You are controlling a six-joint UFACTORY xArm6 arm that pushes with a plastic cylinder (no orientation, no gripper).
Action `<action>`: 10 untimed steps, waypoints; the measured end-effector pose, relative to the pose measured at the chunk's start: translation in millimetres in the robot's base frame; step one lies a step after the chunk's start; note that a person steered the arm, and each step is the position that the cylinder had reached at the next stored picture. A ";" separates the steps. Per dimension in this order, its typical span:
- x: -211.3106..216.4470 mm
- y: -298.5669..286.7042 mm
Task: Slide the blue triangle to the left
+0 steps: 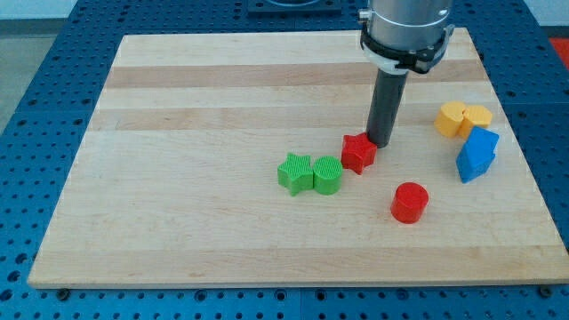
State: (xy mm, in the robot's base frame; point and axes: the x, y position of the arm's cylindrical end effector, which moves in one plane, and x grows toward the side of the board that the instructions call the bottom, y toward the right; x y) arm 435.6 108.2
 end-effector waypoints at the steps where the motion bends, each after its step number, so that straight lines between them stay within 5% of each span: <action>1: -1.6 0.0; 5: 35.0 91.4; 9: 86.2 82.2; 10: 104.4 121.0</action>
